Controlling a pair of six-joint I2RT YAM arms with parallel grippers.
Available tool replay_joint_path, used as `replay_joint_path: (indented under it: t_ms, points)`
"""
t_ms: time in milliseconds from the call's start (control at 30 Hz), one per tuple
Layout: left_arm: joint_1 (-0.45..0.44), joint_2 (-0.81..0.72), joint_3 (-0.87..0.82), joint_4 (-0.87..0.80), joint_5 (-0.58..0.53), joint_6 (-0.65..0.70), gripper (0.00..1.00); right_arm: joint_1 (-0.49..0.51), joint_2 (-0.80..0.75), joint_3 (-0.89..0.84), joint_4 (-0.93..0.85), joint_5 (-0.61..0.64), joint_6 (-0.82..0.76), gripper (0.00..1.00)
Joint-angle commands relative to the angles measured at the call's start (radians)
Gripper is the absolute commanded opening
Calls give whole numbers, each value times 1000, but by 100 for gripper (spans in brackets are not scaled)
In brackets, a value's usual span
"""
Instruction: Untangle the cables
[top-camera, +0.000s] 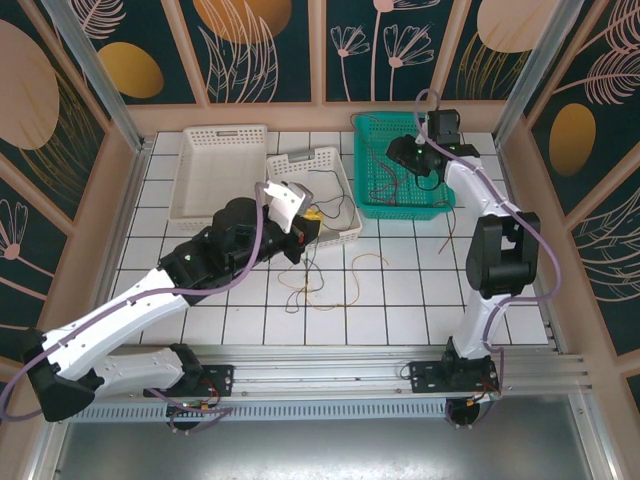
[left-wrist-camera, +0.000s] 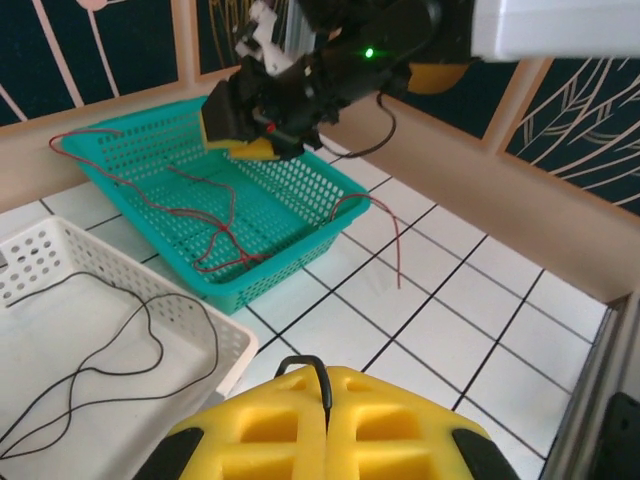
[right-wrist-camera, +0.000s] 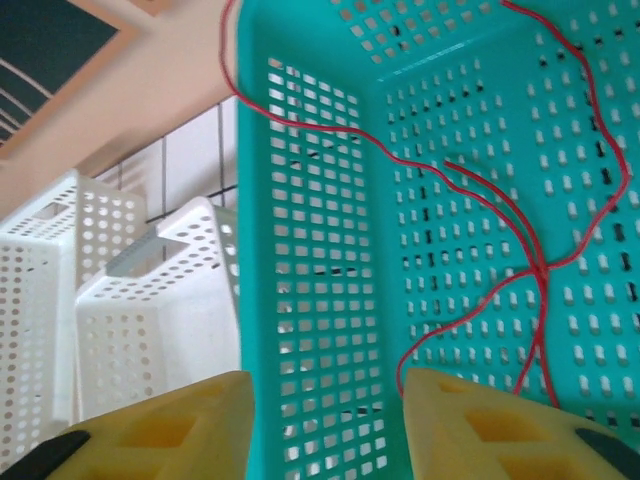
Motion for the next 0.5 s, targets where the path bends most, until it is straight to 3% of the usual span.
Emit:
replay_joint_path:
  t_ms: [0,467]
  points:
    - [-5,-5,-44,79,-45,50,0,38,37,18,100,-71,-36,47]
    - [-5,-40,-152,115,-101,90,0,115,431,430,-52,201,-222,50]
